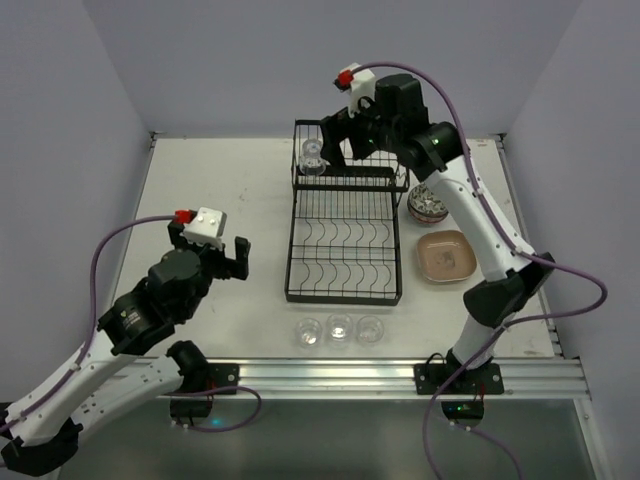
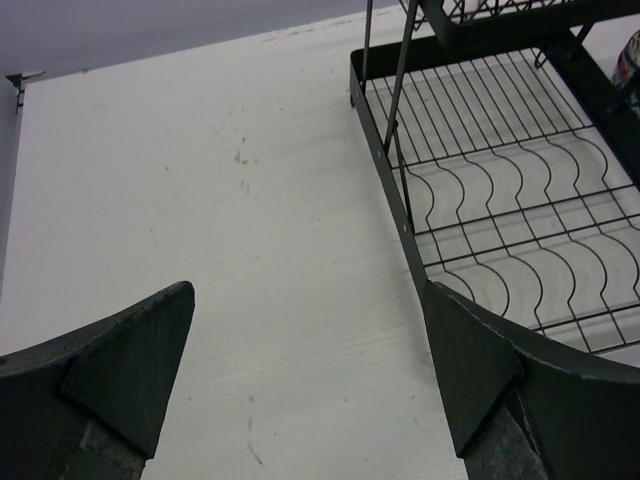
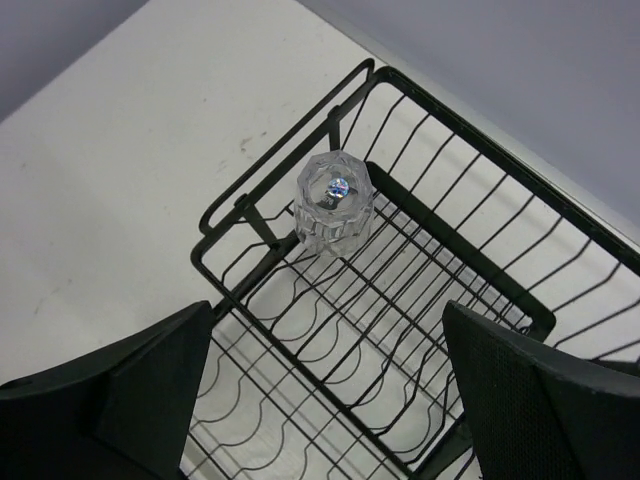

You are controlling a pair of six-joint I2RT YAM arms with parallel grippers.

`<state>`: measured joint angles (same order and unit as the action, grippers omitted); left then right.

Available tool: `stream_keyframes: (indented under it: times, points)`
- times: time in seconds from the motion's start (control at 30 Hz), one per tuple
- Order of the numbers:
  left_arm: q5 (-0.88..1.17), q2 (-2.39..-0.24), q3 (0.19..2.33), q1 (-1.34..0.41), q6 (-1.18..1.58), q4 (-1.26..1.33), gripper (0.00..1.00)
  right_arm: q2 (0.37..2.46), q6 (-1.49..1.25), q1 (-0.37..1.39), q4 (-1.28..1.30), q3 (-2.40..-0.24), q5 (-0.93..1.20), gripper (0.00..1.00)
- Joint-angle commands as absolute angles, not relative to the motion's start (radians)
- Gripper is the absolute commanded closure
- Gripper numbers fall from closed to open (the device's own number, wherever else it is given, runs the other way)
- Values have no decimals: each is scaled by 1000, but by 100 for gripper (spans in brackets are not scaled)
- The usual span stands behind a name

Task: Unload the mixed dishes from the dish rack

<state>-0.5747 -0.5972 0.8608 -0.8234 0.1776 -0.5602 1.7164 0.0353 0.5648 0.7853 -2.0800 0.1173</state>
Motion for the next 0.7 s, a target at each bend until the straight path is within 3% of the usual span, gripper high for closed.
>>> stream_keyframes:
  times: [0.0,0.3,0.67]
  points:
    - [-592,-571,816,-825,140,-469,0,1790,185,534,750,-2169,265,1]
    - [-515,-531,741,-825,166,-431,0,1876,348,483,627,-2062,471,3]
    - [-489,-568,736,-825,169,-419,0,2048,318,482,505,-2111,511,17]
